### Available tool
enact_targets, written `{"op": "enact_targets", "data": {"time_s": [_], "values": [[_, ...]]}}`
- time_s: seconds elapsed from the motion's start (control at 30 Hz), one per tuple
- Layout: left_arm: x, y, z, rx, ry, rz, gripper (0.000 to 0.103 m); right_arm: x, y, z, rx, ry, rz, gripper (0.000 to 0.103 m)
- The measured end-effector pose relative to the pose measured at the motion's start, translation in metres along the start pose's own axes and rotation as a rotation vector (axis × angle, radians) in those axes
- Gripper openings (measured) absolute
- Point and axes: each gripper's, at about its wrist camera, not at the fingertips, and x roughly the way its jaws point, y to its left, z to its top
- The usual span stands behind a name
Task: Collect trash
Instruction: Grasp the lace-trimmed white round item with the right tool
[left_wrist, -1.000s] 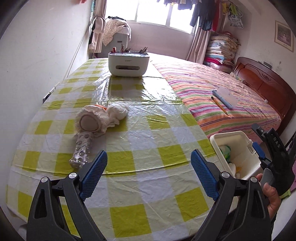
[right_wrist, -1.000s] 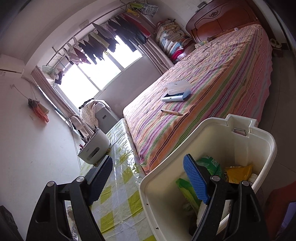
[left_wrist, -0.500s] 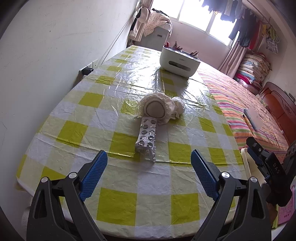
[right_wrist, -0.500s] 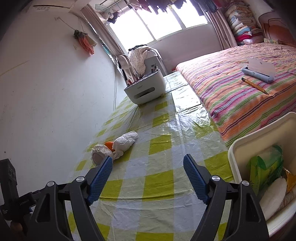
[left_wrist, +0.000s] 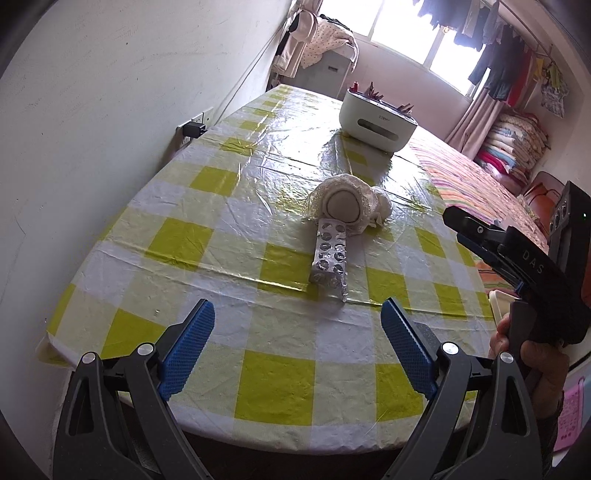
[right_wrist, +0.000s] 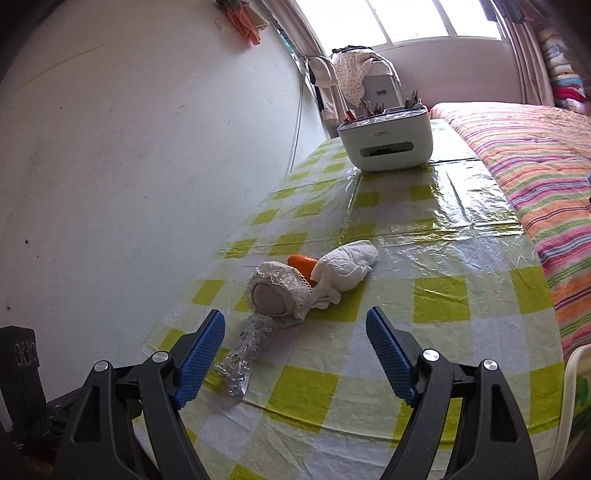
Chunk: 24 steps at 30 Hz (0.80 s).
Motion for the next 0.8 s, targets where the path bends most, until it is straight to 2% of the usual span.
{"op": "enact_targets", "data": {"time_s": [0.2, 0.3, 0.53, 0.6, 0.67, 0.8], "values": [[-0.007, 0.013, -0.005, -0.022, 0.003, 0.008, 0.09, 0.053, 0.033, 0.017, -0.153, 0.083, -0.02, 0.077], [-0.01, 0.02, -0.005, -0.034, -0.003, 0.014, 0.09, 0.077, 0.043, 0.024, -0.191, 0.122, -0.028, 0.077], [-0.013, 0.035, -0.005, -0.07, 0.003, 0.022, 0.09, 0.124, 0.055, 0.027, -0.31, 0.202, -0.122, 0.076], [-0.013, 0.037, -0.004, -0.081, 0.005, 0.014, 0.09, 0.134, 0.054, 0.024, -0.332, 0.234, -0.133, 0.07], [-0.012, 0.037, -0.003, -0.083, 0.005, 0.009, 0.09, 0.137, 0.05, 0.019, -0.343, 0.25, -0.13, 0.047], [-0.008, 0.031, 0.001, -0.071, 0.01, 0.004, 0.09, 0.127, 0.044, 0.015, -0.353, 0.227, -0.115, 0.043]]}}
